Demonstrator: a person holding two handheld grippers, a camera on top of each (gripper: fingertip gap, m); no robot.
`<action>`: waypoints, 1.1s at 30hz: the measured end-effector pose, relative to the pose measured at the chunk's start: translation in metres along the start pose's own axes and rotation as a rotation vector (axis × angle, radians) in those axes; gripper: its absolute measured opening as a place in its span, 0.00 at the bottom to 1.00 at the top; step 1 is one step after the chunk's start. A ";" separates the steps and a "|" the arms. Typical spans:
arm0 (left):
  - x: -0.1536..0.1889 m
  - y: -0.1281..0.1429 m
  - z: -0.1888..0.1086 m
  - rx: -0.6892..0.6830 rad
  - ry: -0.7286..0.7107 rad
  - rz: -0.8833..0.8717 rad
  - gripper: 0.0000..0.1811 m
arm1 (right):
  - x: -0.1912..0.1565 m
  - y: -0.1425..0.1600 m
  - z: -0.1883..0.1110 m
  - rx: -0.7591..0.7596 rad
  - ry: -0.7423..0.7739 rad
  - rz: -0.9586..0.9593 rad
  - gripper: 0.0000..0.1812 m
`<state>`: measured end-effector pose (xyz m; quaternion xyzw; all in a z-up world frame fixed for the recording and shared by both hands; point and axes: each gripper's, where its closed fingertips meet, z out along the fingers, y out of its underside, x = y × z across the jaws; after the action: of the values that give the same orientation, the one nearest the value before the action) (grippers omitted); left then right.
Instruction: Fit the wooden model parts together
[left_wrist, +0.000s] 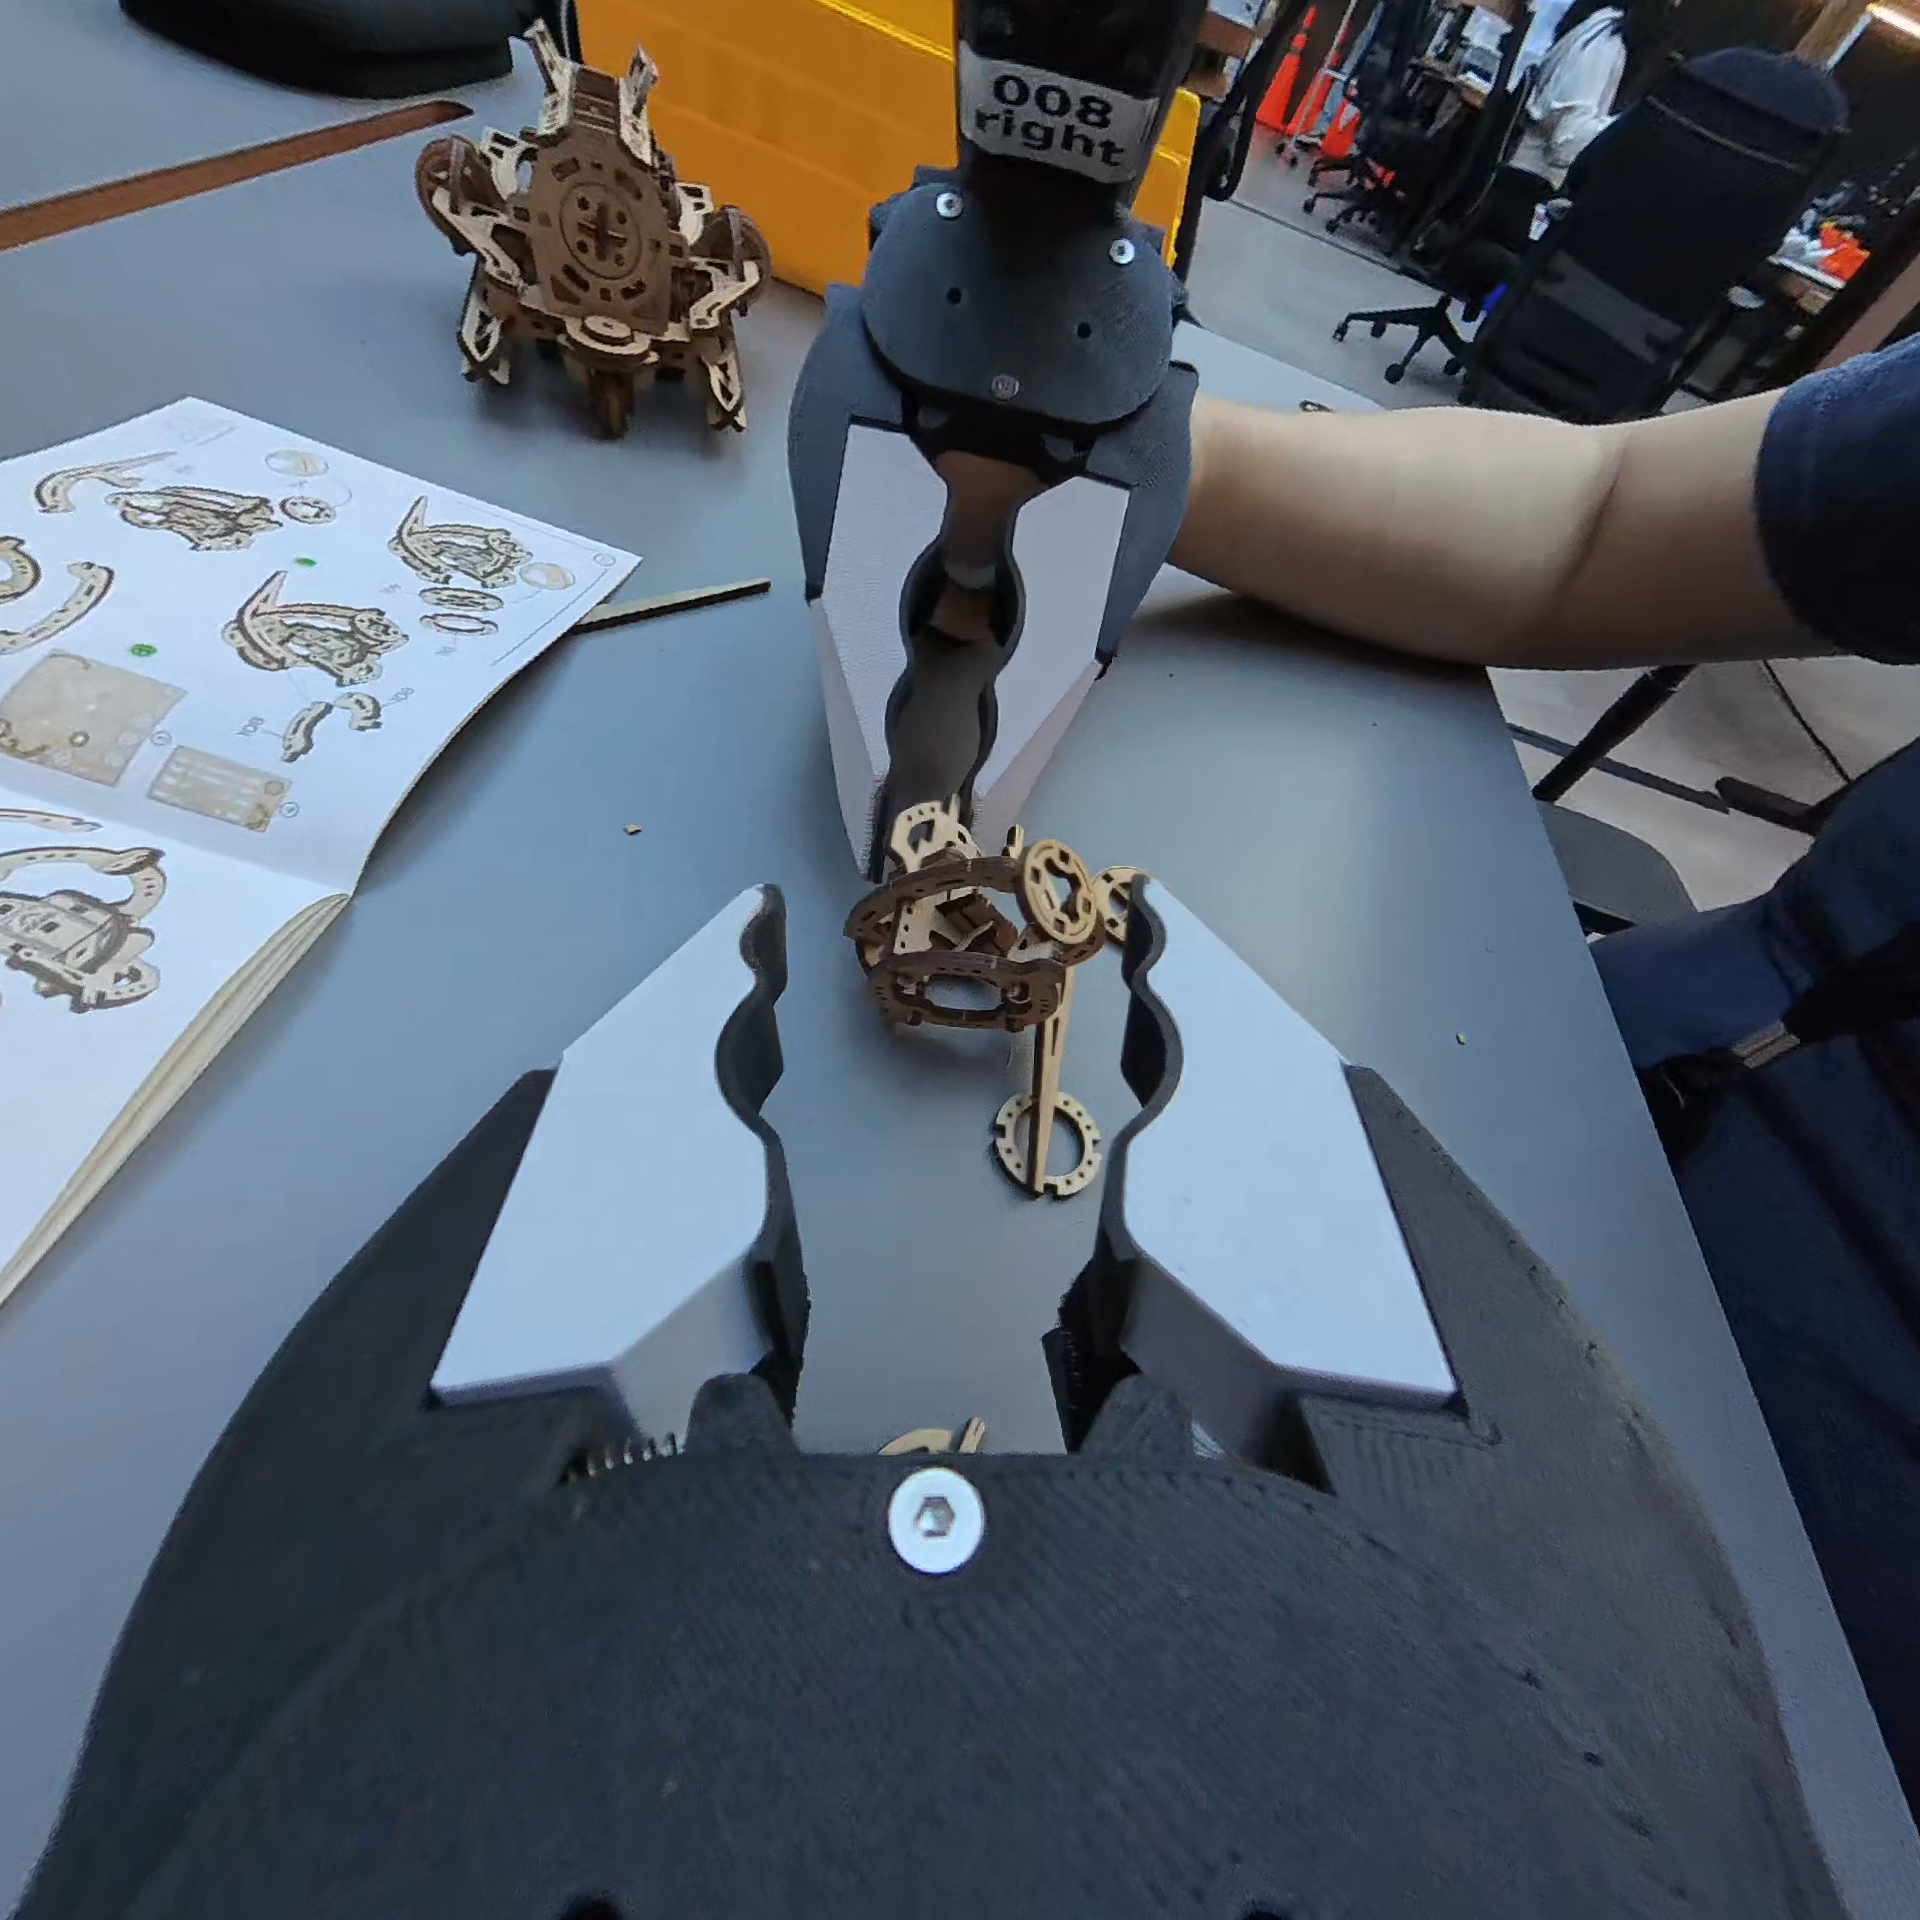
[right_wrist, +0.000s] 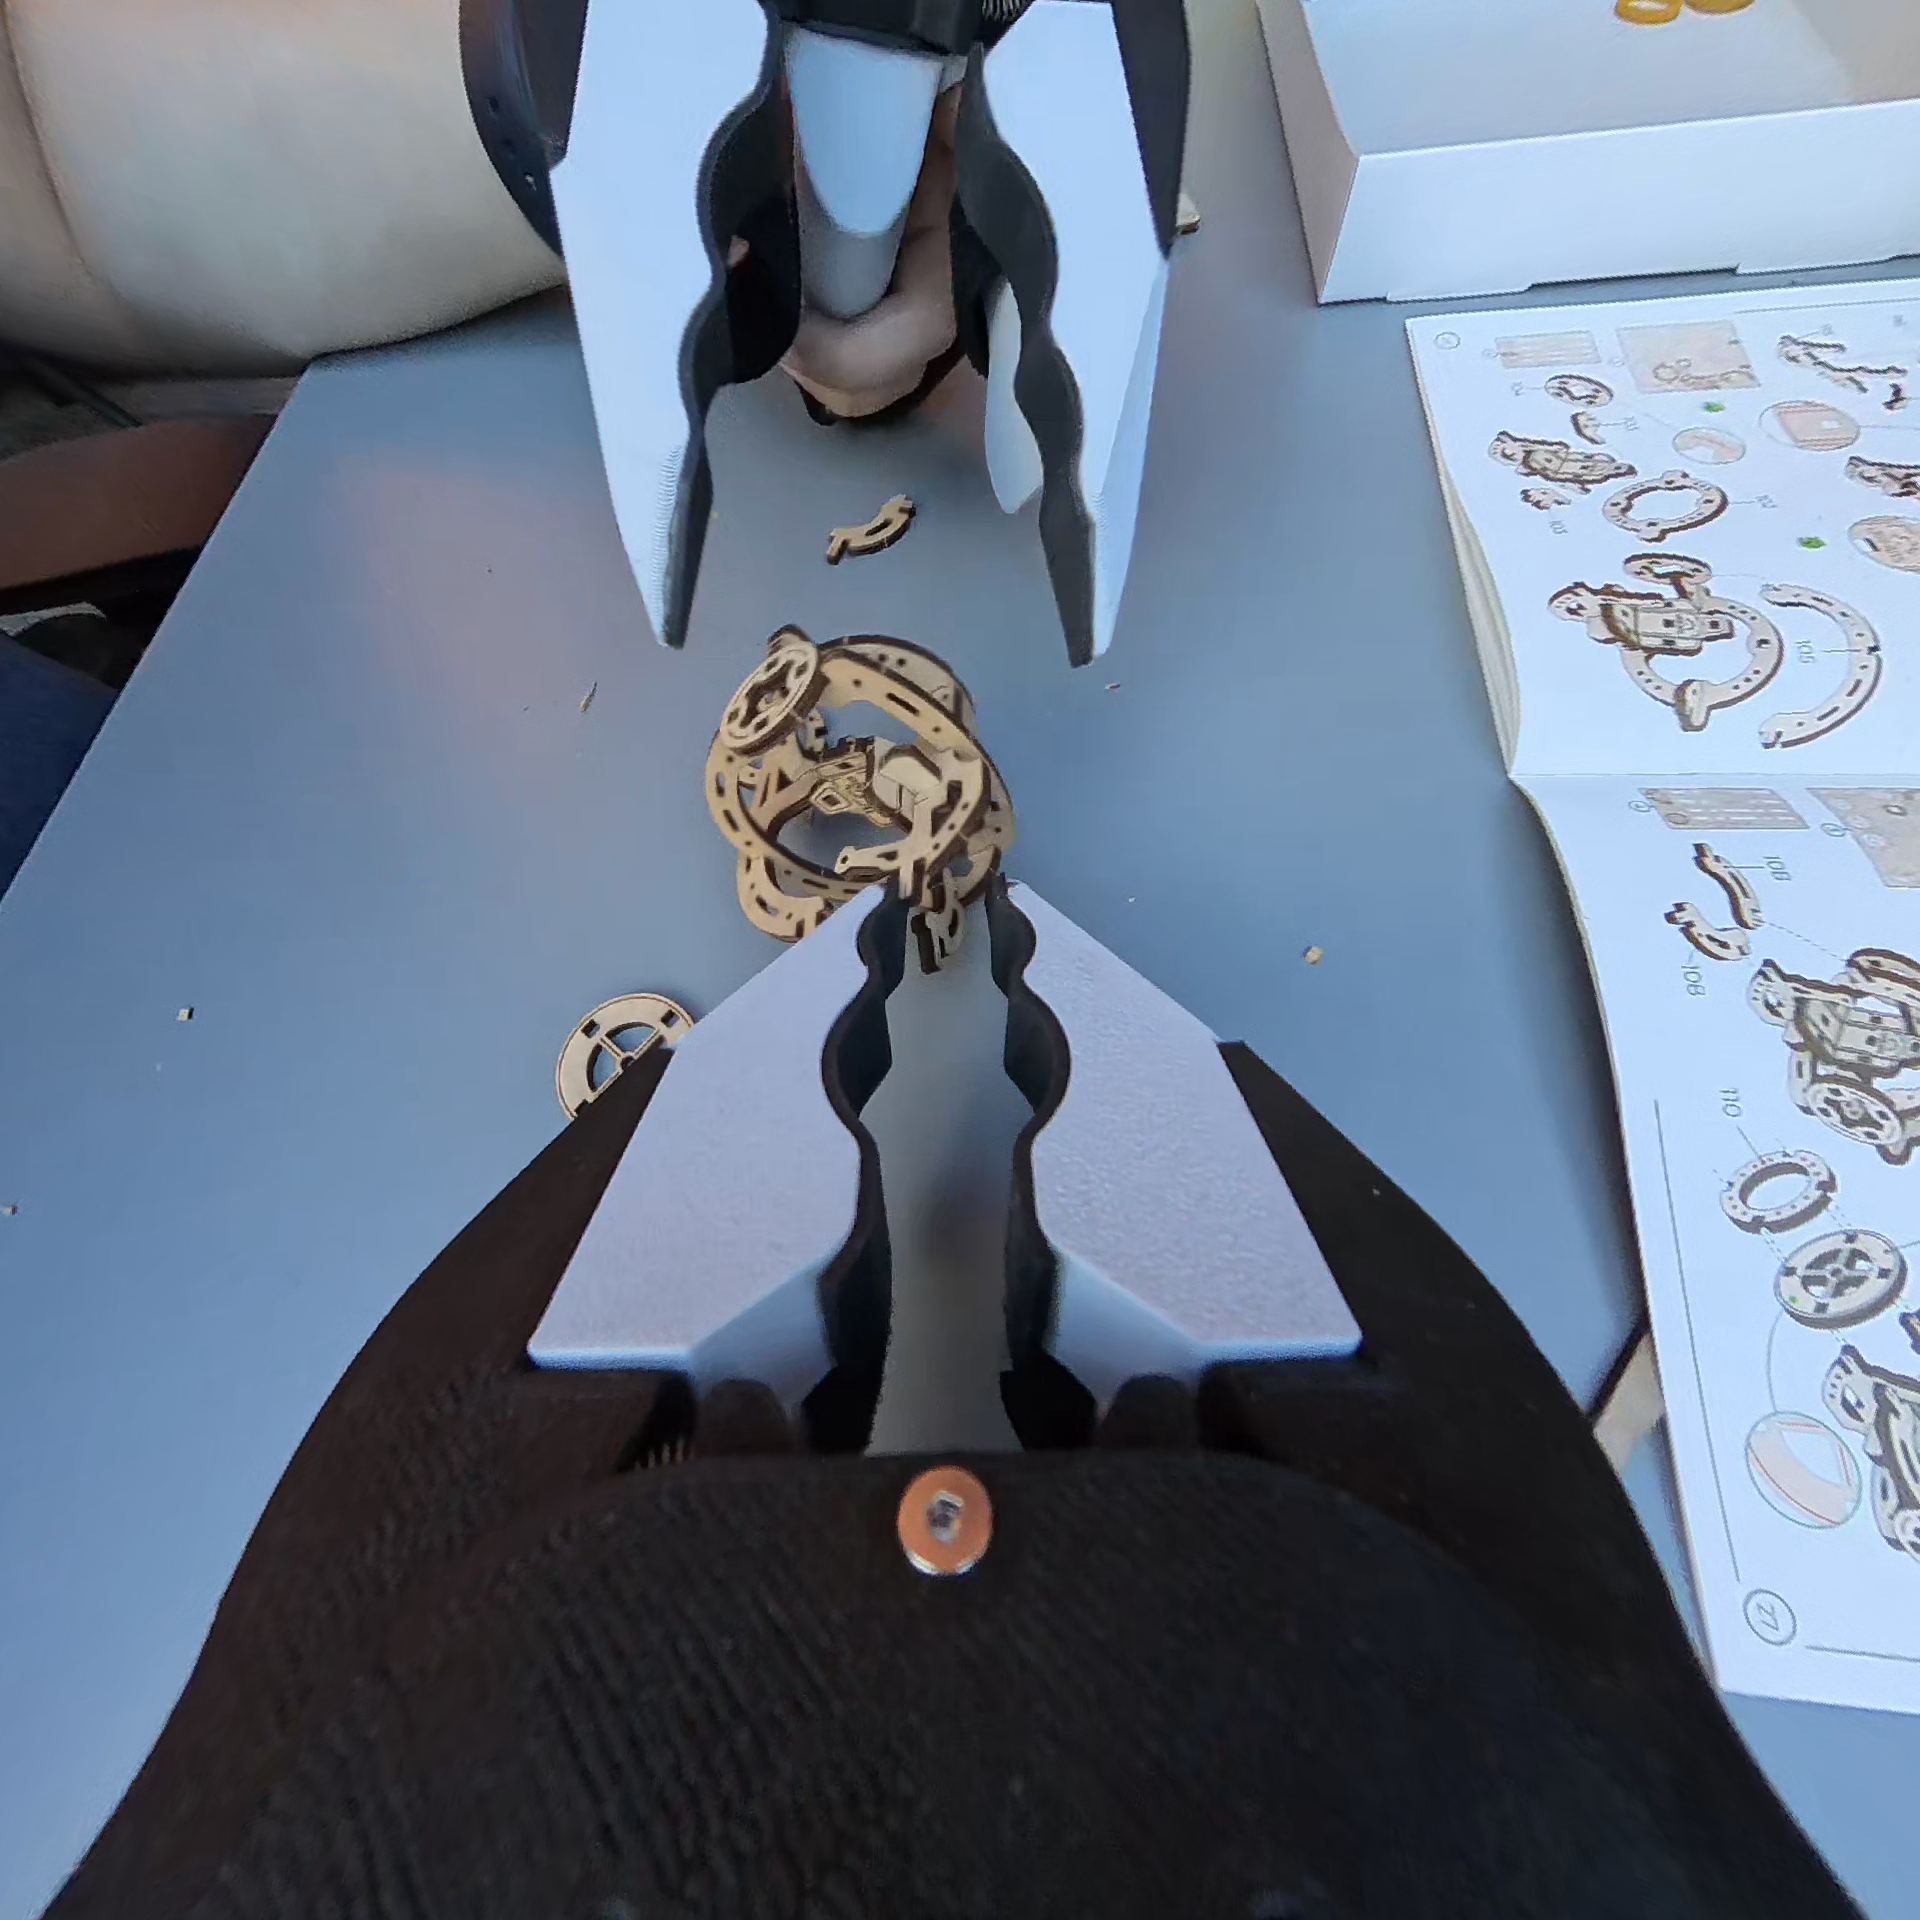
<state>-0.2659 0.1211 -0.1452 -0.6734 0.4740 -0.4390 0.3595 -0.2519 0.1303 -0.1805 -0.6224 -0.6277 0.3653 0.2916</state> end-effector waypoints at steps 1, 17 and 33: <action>0.002 0.001 0.001 -0.003 0.005 0.012 0.36 | -0.001 0.002 0.001 -0.013 -0.008 0.000 0.08; 0.002 0.000 0.011 -0.018 -0.131 0.289 0.28 | 0.002 0.008 0.006 -0.067 -0.022 0.044 0.01; -0.006 -0.001 0.010 -0.018 -0.123 0.208 0.20 | 0.005 0.006 0.000 -0.036 0.004 0.061 0.12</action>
<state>-0.2569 0.1279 -0.1496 -0.6495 0.5220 -0.3530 0.4255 -0.2488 0.1345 -0.1864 -0.6471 -0.6143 0.3618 0.2703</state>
